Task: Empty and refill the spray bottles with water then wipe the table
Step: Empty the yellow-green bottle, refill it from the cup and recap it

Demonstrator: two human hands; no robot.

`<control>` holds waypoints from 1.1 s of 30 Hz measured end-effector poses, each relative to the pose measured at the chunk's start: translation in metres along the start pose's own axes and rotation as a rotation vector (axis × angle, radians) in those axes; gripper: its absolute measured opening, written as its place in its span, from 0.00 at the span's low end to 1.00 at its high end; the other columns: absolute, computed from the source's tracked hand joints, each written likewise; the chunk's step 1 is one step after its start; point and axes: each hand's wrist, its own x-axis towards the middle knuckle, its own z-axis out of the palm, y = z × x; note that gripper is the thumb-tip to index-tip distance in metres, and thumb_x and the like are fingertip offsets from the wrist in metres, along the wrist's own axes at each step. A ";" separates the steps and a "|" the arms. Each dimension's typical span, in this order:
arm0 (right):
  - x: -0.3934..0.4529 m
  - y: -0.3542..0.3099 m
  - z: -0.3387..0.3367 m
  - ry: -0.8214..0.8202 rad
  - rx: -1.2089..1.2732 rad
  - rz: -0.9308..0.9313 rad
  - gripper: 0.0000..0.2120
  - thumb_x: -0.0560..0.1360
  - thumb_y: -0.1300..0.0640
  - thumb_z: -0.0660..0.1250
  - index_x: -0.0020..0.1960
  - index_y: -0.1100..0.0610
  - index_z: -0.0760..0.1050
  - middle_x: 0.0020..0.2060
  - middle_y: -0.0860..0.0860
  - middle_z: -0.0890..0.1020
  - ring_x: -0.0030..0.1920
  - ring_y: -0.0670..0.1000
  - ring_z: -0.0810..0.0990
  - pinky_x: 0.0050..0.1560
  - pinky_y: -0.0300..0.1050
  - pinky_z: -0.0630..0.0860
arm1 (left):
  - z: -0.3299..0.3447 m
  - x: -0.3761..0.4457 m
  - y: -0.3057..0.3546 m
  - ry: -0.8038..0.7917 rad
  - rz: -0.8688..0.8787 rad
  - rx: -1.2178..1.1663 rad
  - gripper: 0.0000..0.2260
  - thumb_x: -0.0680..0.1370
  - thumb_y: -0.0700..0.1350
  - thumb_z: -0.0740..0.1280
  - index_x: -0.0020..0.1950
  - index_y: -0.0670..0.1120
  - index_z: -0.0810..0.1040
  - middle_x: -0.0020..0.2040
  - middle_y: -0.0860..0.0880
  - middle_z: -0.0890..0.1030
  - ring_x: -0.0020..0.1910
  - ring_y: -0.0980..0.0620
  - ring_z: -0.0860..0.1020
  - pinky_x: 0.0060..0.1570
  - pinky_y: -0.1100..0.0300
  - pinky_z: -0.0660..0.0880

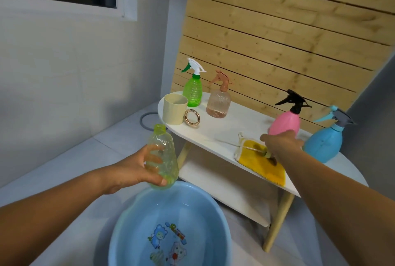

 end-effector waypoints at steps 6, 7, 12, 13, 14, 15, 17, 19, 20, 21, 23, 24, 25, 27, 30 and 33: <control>-0.029 -0.067 0.034 -0.056 0.062 -0.402 0.16 0.75 0.46 0.67 0.56 0.56 0.76 0.51 0.55 0.82 0.49 0.59 0.80 0.56 0.54 0.79 | 0.005 0.012 -0.003 -0.003 0.041 0.004 0.40 0.66 0.45 0.86 0.69 0.65 0.70 0.64 0.55 0.78 0.56 0.64 0.83 0.49 0.68 0.80; -0.036 -0.079 0.044 -0.098 0.100 -0.453 0.14 0.76 0.47 0.68 0.55 0.55 0.80 0.50 0.54 0.83 0.49 0.59 0.81 0.56 0.53 0.79 | 0.005 0.014 -0.003 -0.001 0.050 0.004 0.39 0.67 0.44 0.86 0.70 0.64 0.70 0.64 0.55 0.78 0.55 0.64 0.83 0.48 0.69 0.80; -0.067 -0.132 0.087 -0.322 0.054 -0.625 0.22 0.82 0.44 0.62 0.58 0.63 0.80 0.49 0.57 0.80 0.51 0.59 0.79 0.58 0.52 0.76 | 0.007 0.018 -0.004 -0.020 0.050 0.016 0.39 0.71 0.43 0.83 0.75 0.60 0.67 0.65 0.55 0.78 0.56 0.65 0.83 0.50 0.69 0.80; -0.072 -0.139 0.093 -0.356 0.040 -0.634 0.23 0.82 0.44 0.61 0.56 0.64 0.80 0.48 0.57 0.80 0.50 0.60 0.79 0.62 0.55 0.76 | 0.007 0.018 -0.005 -0.019 0.050 0.007 0.39 0.71 0.42 0.83 0.76 0.58 0.67 0.65 0.54 0.78 0.56 0.65 0.83 0.50 0.68 0.80; -0.074 -0.145 0.098 -0.391 0.041 -0.638 0.24 0.82 0.43 0.61 0.56 0.64 0.80 0.47 0.57 0.80 0.49 0.60 0.79 0.64 0.58 0.75 | 0.006 0.019 -0.007 -0.018 0.048 -0.001 0.39 0.72 0.40 0.82 0.76 0.57 0.67 0.65 0.53 0.78 0.56 0.64 0.83 0.50 0.68 0.79; -0.076 -0.148 0.102 -0.421 0.035 -0.637 0.23 0.82 0.43 0.61 0.56 0.64 0.80 0.48 0.57 0.81 0.49 0.60 0.79 0.65 0.59 0.75 | 0.006 0.019 -0.009 -0.020 0.043 -0.003 0.39 0.72 0.39 0.82 0.76 0.57 0.67 0.65 0.53 0.79 0.57 0.64 0.83 0.51 0.68 0.79; -0.075 -0.152 0.109 -0.472 -0.023 -0.648 0.22 0.82 0.45 0.62 0.59 0.64 0.79 0.51 0.57 0.81 0.51 0.60 0.80 0.64 0.60 0.76 | 0.002 0.018 -0.011 -0.024 0.024 0.001 0.39 0.72 0.37 0.81 0.76 0.57 0.67 0.66 0.53 0.80 0.59 0.62 0.82 0.54 0.66 0.80; -0.075 -0.153 0.112 -0.490 -0.059 -0.660 0.19 0.81 0.49 0.63 0.58 0.65 0.80 0.49 0.58 0.81 0.48 0.57 0.78 0.62 0.59 0.78 | -0.003 0.017 -0.013 -0.038 0.019 0.009 0.40 0.72 0.35 0.80 0.77 0.58 0.66 0.67 0.53 0.80 0.63 0.59 0.81 0.59 0.63 0.80; -0.076 -0.154 0.114 -0.499 -0.059 -0.663 0.17 0.81 0.51 0.63 0.56 0.64 0.80 0.48 0.58 0.81 0.47 0.56 0.77 0.59 0.57 0.78 | -0.005 0.016 -0.015 -0.043 0.018 0.010 0.40 0.72 0.34 0.80 0.77 0.59 0.66 0.67 0.53 0.80 0.63 0.59 0.81 0.59 0.63 0.79; -0.079 -0.154 0.113 -0.506 -0.044 -0.662 0.15 0.82 0.51 0.62 0.53 0.62 0.80 0.46 0.58 0.80 0.45 0.56 0.76 0.53 0.56 0.78 | -0.008 0.015 -0.017 -0.049 0.016 0.006 0.41 0.72 0.34 0.80 0.76 0.59 0.66 0.66 0.53 0.81 0.63 0.59 0.81 0.59 0.64 0.79; -0.088 -0.154 0.110 -0.528 0.020 -0.633 0.14 0.82 0.49 0.61 0.49 0.59 0.77 0.42 0.58 0.77 0.40 0.56 0.73 0.41 0.53 0.71 | -0.011 0.013 -0.021 -0.062 0.007 -0.008 0.40 0.72 0.34 0.80 0.75 0.60 0.67 0.65 0.55 0.82 0.62 0.60 0.81 0.58 0.64 0.79; -0.094 -0.154 0.109 -0.552 0.059 -0.617 0.13 0.82 0.49 0.61 0.48 0.58 0.75 0.40 0.58 0.75 0.37 0.55 0.70 0.37 0.50 0.67 | -0.013 0.012 -0.023 -0.073 0.006 -0.014 0.39 0.71 0.35 0.81 0.75 0.59 0.68 0.64 0.54 0.83 0.63 0.58 0.82 0.61 0.61 0.80; -0.100 -0.152 0.106 -0.584 0.098 -0.607 0.12 0.83 0.49 0.60 0.48 0.58 0.72 0.38 0.57 0.72 0.34 0.53 0.66 0.33 0.46 0.65 | -0.012 0.011 -0.026 -0.085 0.006 -0.015 0.39 0.71 0.36 0.82 0.75 0.57 0.69 0.64 0.53 0.83 0.65 0.55 0.82 0.64 0.57 0.79; -0.115 -0.146 0.100 -0.639 0.154 -0.612 0.11 0.84 0.51 0.59 0.49 0.57 0.69 0.36 0.54 0.68 0.31 0.51 0.62 0.27 0.40 0.61 | -0.010 0.008 -0.033 -0.105 0.019 -0.004 0.37 0.70 0.38 0.83 0.74 0.55 0.70 0.64 0.51 0.83 0.66 0.52 0.81 0.66 0.52 0.79; -0.139 -0.128 0.091 -0.645 0.123 -0.694 0.09 0.84 0.52 0.58 0.50 0.56 0.71 0.34 0.51 0.70 0.29 0.50 0.66 0.26 0.41 0.64 | -0.004 0.002 -0.047 -0.120 0.027 0.010 0.34 0.70 0.41 0.84 0.72 0.53 0.73 0.63 0.50 0.83 0.65 0.51 0.81 0.64 0.53 0.79; -0.155 -0.104 0.093 -0.643 0.061 -0.764 0.11 0.84 0.52 0.58 0.46 0.55 0.74 0.32 0.49 0.72 0.29 0.47 0.69 0.28 0.40 0.68 | -0.002 -0.004 -0.063 -0.076 0.013 -0.003 0.32 0.69 0.39 0.84 0.70 0.52 0.75 0.62 0.48 0.84 0.65 0.49 0.82 0.63 0.53 0.80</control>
